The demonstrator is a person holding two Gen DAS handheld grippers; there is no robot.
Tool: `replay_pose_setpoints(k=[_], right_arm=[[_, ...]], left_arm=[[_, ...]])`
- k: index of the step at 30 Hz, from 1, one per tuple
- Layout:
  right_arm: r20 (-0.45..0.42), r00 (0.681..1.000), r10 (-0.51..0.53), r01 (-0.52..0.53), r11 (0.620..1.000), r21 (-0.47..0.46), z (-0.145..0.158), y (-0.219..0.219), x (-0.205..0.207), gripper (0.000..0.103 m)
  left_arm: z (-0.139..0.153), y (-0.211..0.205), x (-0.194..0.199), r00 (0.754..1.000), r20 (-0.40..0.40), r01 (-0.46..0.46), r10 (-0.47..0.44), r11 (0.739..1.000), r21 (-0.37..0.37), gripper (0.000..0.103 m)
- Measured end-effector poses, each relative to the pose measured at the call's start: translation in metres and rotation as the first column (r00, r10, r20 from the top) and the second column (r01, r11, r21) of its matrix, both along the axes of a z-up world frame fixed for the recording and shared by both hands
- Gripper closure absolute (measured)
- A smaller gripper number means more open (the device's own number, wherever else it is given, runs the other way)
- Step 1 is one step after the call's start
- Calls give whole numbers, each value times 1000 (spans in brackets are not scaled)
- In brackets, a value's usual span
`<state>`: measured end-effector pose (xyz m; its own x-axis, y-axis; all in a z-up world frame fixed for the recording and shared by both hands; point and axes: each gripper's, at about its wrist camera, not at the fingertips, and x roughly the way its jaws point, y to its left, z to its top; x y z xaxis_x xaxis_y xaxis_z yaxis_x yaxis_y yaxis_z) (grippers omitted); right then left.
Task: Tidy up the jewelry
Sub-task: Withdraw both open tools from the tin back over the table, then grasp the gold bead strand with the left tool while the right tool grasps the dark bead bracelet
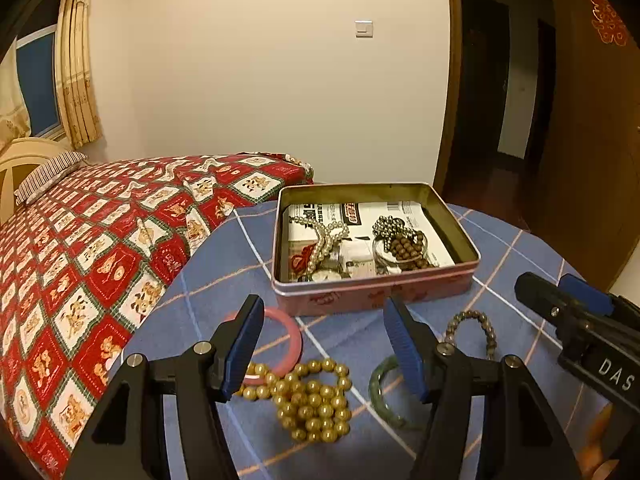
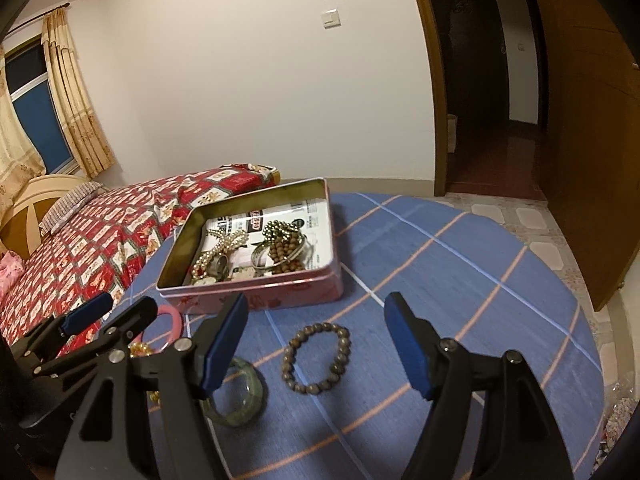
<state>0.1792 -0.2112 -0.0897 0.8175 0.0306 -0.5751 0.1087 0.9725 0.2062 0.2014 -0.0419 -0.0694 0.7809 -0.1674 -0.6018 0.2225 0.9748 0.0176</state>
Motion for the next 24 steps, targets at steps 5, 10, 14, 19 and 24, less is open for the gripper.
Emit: replay_pose_setpoints(k=[5, 10, 14, 19, 24], right_arm=[[1, 1000, -4, 4, 1000, -10, 1, -1, -9, 29], [-11, 1000, -28, 28, 999, -36, -3, -6, -17, 29], [-37, 999, -30, 29, 999, -18, -11, -12, -20, 29], [-56, 998, -26, 25, 1000, -18, -17, -16, -25, 29], [-78, 997, -10, 9, 1000, -8, -22, -15, -24, 29]], left_arm=[[-2, 5, -14, 1000, -5, 7, -7, 1000, -3, 40], [-16, 28, -26, 998, -63, -12, 9, 999, -38, 40], [-28, 48, -31, 993, -110, -33, 28, 999, -43, 40], [-42, 75, -32, 984, -162, -87, 80, 995, -39, 40], [-51, 95, -24, 972, -203, -138, 118, 987, -88, 40]])
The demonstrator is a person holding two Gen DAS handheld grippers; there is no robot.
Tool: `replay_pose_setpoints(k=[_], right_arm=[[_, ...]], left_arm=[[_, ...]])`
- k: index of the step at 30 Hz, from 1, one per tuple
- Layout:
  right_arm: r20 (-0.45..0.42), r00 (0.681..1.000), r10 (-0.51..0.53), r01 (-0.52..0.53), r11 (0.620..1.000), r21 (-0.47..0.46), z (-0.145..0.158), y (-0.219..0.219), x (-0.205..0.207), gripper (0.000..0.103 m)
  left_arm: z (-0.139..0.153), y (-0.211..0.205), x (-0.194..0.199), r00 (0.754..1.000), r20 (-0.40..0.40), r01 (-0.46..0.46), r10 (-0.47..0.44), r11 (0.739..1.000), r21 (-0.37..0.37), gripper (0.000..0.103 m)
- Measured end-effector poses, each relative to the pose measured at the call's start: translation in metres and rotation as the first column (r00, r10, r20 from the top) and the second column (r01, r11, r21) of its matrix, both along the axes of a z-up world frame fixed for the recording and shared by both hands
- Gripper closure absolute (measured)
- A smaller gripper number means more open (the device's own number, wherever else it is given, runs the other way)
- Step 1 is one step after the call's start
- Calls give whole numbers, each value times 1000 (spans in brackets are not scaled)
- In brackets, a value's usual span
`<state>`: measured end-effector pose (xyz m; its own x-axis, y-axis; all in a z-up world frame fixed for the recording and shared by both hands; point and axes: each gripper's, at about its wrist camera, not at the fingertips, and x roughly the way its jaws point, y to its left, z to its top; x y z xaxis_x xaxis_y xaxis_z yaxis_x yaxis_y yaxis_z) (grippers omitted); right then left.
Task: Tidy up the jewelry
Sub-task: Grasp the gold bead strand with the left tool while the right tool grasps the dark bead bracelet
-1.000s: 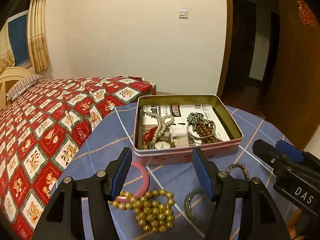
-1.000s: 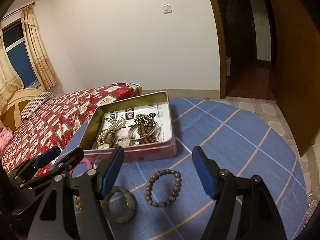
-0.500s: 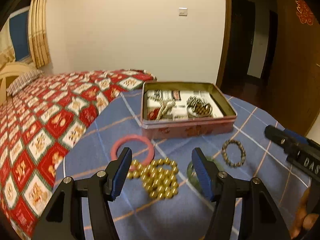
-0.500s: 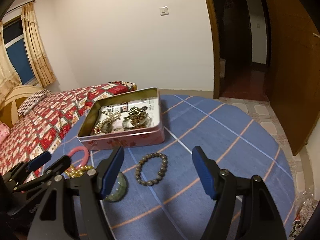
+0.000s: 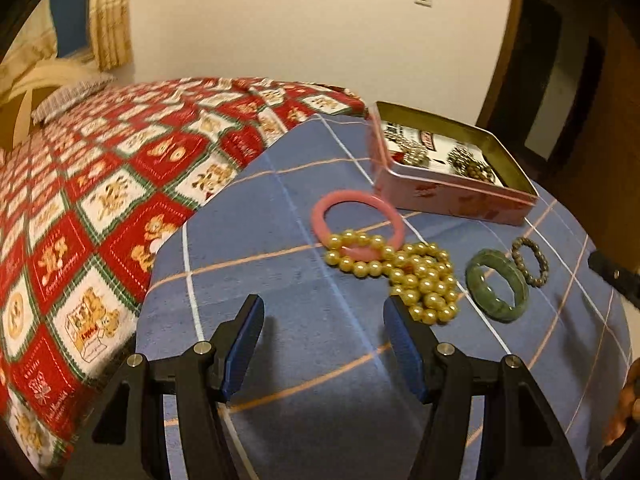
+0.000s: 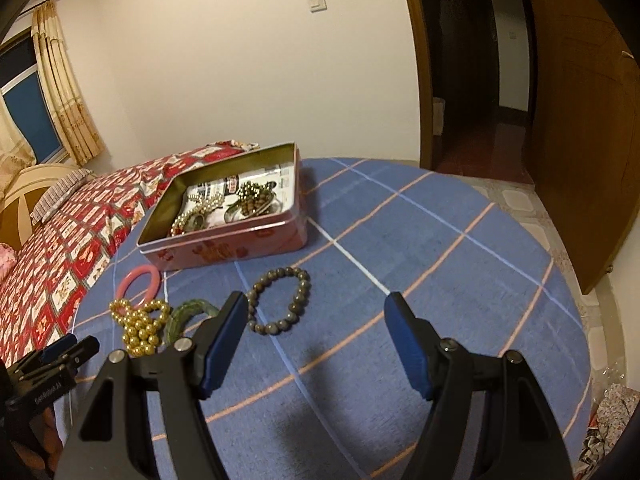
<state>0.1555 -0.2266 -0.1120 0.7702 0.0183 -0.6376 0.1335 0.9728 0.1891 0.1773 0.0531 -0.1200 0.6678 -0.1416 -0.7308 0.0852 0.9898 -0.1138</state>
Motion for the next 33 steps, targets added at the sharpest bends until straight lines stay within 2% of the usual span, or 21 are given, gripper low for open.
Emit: replay_pose_setpoints(k=[3, 10, 15, 17, 19, 21, 22, 23, 27, 33], right_arm=[[-3, 1000, 10, -10, 1000, 2, -2, 1, 1, 29], [-23, 999, 28, -28, 1000, 11, -7, 5, 4, 31], [-21, 999, 30, -29, 1000, 11, -6, 6, 3, 31], [-22, 999, 29, -29, 999, 15, -6, 6, 4, 31], [-25, 999, 28, -28, 999, 18, -6, 6, 3, 31], [-27, 999, 31, -30, 999, 21, -6, 6, 3, 31], [-28, 999, 31, -30, 999, 22, -7, 6, 3, 31], [-28, 999, 32, -32, 999, 24, -7, 6, 3, 31], [-26, 999, 33, -32, 999, 29, -7, 6, 2, 31], [-29, 999, 23, -22, 999, 32, -8, 3, 3, 31]], left_arm=[[0, -1, 2, 1000, 0, 10, -10, 999, -33, 40], [3, -28, 7, 994, 0, 107, -107, 991, -84, 40], [-4, -50, 29, 991, -61, 113, -122, 985, -127, 40], [-13, -59, 40, 988, -117, 89, -101, 991, -104, 41], [-16, -66, 41, 992, -84, 88, -93, 995, -54, 41], [-20, -70, 40, 994, -68, 90, -90, 996, 1, 53], [-19, -68, 39, 994, -66, 93, -92, 996, 1, 71], [-19, -66, 39, 992, -68, 102, -103, 995, -11, 75], [-18, -46, 38, 987, -84, 129, -139, 985, -115, 81], [9, -22, 8, 985, 41, 174, -170, 969, -178, 81]])
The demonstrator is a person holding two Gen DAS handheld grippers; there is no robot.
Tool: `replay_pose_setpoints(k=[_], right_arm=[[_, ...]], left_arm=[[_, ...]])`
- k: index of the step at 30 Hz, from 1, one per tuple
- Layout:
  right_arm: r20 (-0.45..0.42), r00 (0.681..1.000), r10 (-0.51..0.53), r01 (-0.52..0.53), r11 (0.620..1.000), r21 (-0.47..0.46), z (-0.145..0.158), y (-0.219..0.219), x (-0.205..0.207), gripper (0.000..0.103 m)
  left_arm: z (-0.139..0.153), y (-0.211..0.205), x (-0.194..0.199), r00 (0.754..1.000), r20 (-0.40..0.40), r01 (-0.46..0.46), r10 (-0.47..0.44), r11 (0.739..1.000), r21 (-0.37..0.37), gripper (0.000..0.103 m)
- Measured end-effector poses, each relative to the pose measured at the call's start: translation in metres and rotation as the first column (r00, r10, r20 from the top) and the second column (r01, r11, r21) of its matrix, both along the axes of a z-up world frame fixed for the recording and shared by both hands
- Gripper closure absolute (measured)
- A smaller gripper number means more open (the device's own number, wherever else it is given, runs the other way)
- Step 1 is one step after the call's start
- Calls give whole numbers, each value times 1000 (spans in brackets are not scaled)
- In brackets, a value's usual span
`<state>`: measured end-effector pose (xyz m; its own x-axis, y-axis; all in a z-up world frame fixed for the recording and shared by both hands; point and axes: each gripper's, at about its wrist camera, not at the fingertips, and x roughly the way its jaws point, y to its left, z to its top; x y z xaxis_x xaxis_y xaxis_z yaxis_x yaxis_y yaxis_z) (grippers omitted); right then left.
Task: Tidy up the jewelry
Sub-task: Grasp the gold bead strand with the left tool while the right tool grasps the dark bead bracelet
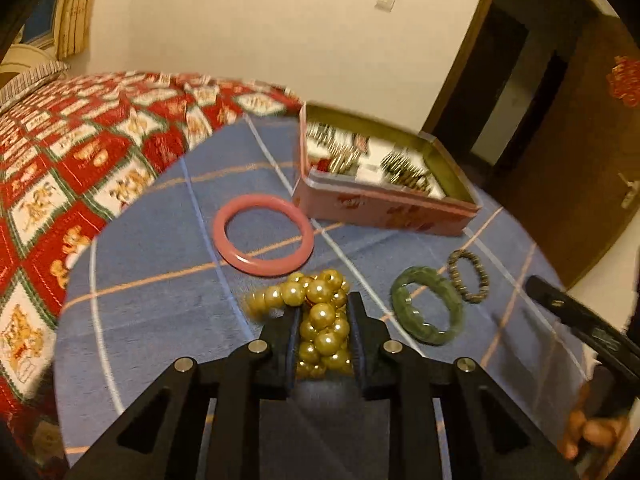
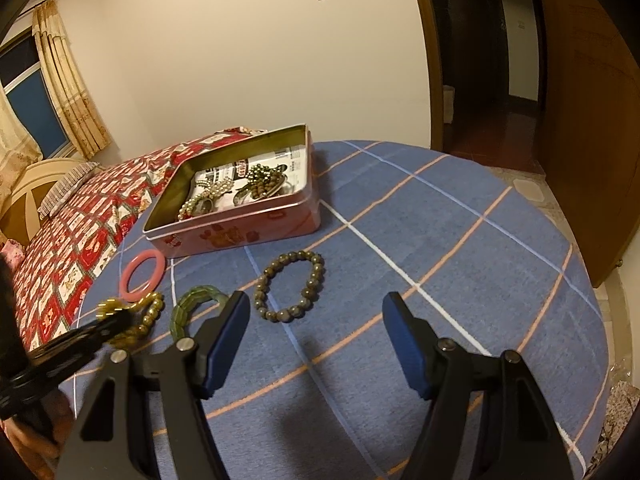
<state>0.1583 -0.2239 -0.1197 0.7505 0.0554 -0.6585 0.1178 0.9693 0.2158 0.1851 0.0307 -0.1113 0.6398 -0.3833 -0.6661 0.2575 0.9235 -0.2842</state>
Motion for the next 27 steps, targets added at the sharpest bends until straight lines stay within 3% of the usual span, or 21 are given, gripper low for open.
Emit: replay_pose_setpoints(k=[8, 12, 20, 24, 27], right_arm=[[-47, 999, 0, 0, 1000, -11, -8, -3, 10, 34], [-74, 997, 35, -35, 999, -8, -13, 6, 26, 35], [-156, 985, 75, -93, 990, -108, -27, 34, 64, 35], [-166, 982, 88, -124, 966, -225, -32, 49, 66, 33], [-165, 982, 92, -128, 967, -221, -32, 46, 65, 37]], left_arm=[[52, 13, -14, 985, 173, 27, -7, 993, -114, 81], [63, 8, -17, 977, 212, 35, -13, 994, -101, 81], [51, 2, -13, 985, 174, 18, -10, 999, -44, 81], [48, 4, -10, 987, 162, 10, -3, 999, -41, 81], [48, 2, -11, 987, 163, 9, -4, 999, -31, 81]])
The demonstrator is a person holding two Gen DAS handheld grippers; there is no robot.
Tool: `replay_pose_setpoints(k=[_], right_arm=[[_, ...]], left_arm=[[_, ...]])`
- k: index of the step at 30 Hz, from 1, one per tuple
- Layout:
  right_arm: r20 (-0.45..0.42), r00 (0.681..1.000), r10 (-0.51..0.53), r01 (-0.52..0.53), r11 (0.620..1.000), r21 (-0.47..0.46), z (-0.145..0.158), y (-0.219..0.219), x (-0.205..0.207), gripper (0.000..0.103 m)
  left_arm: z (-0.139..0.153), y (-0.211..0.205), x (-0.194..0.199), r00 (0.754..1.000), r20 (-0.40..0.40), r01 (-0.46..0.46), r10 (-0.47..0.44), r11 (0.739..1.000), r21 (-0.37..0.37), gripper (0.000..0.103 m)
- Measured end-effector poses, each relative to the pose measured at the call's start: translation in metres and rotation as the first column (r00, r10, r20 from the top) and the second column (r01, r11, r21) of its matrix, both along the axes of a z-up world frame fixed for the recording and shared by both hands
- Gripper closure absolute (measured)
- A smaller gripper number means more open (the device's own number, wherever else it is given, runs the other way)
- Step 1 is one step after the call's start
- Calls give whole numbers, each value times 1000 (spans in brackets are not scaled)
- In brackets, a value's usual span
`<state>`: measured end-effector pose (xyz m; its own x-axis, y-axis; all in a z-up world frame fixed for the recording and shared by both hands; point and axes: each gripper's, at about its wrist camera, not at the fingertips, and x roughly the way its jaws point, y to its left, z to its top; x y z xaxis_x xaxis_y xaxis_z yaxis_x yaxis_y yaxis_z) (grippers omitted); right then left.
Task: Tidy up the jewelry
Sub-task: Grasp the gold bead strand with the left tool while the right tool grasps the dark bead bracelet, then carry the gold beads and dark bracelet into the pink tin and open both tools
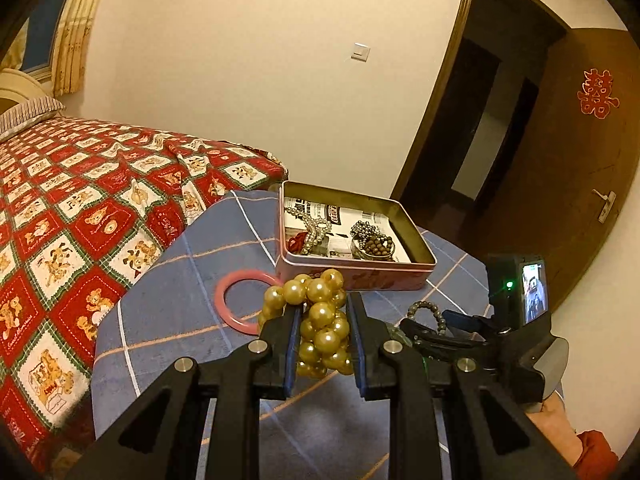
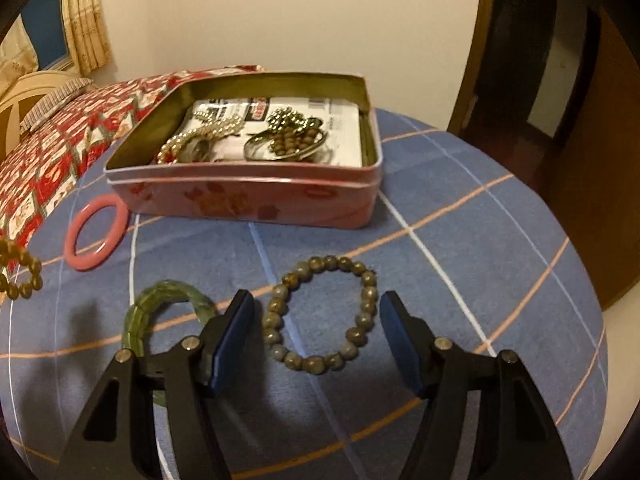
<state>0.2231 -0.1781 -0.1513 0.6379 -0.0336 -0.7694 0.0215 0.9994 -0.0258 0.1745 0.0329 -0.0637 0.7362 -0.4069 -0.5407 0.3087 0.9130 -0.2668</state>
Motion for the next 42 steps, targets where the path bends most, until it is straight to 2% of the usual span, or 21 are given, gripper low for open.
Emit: replay_pose_setpoints(k=[1, 3, 5, 8, 12, 18, 19, 20, 21, 27, 34, 42], right_arm=[[4, 1000, -1, 1, 1000, -4, 1, -1, -2, 40], [11, 1000, 1, -1, 1000, -17, 2, -2, -6, 73], [13, 1000, 1, -1, 1000, -17, 3, -4, -8, 82], [17, 1000, -7, 6, 1000, 27, 4, -10, -10, 82], [27, 999, -27, 23, 990, 140, 8, -22, -19, 83], [100, 994, -49, 29, 981, 191, 32, -29, -46, 83], [113, 992, -47, 24, 981, 195, 36, -28, -49, 83], [127, 991, -42, 16, 980, 196, 42, -26, -52, 90], [142, 989, -38, 10, 981, 196, 48, -25, -55, 91], [199, 980, -18, -14, 987, 160, 65, -9, -59, 91], [234, 972, -23, -19, 984, 175, 74, -8, -69, 91], [308, 951, -13, -43, 984, 173, 98, -2, -82, 91]], left_arm=[[0, -1, -1, 1000, 2, 1, -1, 1000, 2, 81], [1, -1, -2, 1000, 2, 3, -3, 1000, 1, 81], [1, -1, -2, 1000, -1, 2, -2, 1000, -3, 81], [2, -1, -5, 1000, 0, 1, -1, 1000, -3, 81], [4, 0, -7, 1000, 1, 2, -2, 1000, -6, 81], [8, -3, -10, 1000, 11, 6, -6, 1000, -6, 81], [9, -4, -12, 1000, 16, 9, -9, 1000, -7, 81], [11, -4, -13, 1000, 22, 11, -11, 1000, -8, 81], [12, -5, -15, 1000, 28, 14, -13, 1000, -9, 81], [17, -6, -20, 999, 44, 17, -17, 1000, -8, 81], [23, -2, -27, 998, 62, 14, -13, 1000, -15, 81], [33, -5, -34, 994, 105, 30, -28, 999, -19, 81]])
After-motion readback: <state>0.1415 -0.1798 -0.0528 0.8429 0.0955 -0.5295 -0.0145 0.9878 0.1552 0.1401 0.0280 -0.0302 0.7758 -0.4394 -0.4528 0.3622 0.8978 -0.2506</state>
